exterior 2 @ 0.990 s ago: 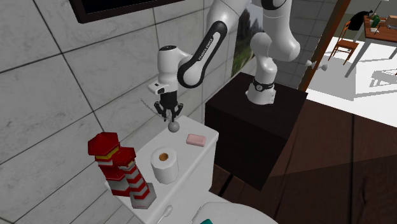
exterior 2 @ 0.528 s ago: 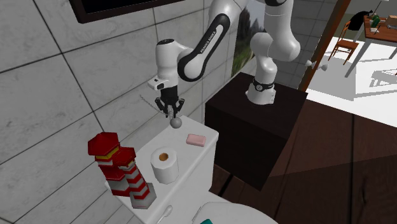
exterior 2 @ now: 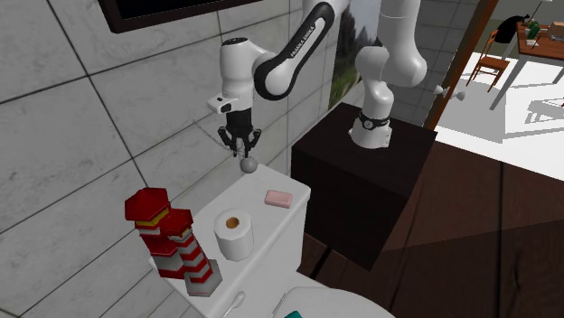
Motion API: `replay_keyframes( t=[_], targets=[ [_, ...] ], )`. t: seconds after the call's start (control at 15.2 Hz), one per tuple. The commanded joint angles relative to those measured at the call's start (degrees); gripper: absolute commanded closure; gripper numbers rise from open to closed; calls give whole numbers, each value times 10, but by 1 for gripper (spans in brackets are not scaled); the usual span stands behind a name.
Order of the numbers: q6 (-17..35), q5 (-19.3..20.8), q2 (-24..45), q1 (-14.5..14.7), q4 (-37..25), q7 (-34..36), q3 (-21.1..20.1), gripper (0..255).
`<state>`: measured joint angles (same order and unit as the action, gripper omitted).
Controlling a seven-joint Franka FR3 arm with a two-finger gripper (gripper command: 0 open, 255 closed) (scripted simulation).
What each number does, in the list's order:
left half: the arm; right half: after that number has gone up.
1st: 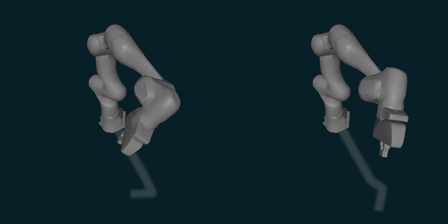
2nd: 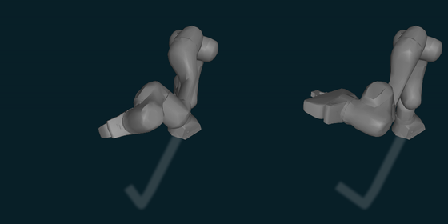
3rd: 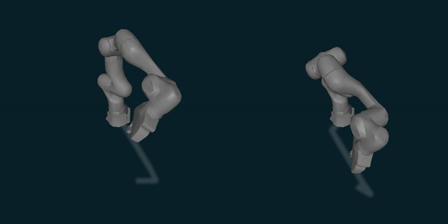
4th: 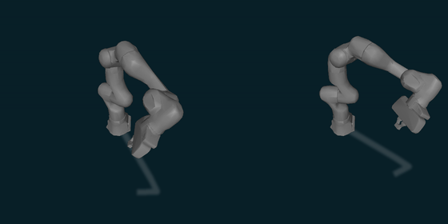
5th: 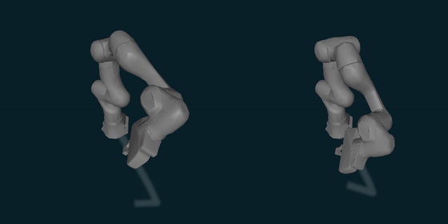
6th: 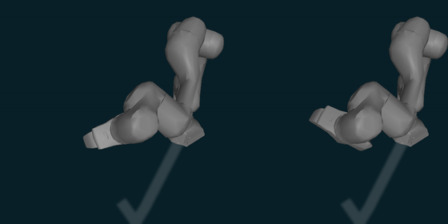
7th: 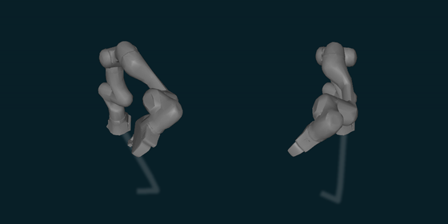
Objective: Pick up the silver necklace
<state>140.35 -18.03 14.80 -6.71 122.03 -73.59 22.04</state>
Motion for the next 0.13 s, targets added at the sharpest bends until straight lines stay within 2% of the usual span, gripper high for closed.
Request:
replay_keyframes(
  t=[0.0, 0.07],
  targets=[
    [1, 5, -7, -3, -8, 2, 6, 255],
    [1, 5, -7, -3, -8, 2, 6, 255]
  ],
)
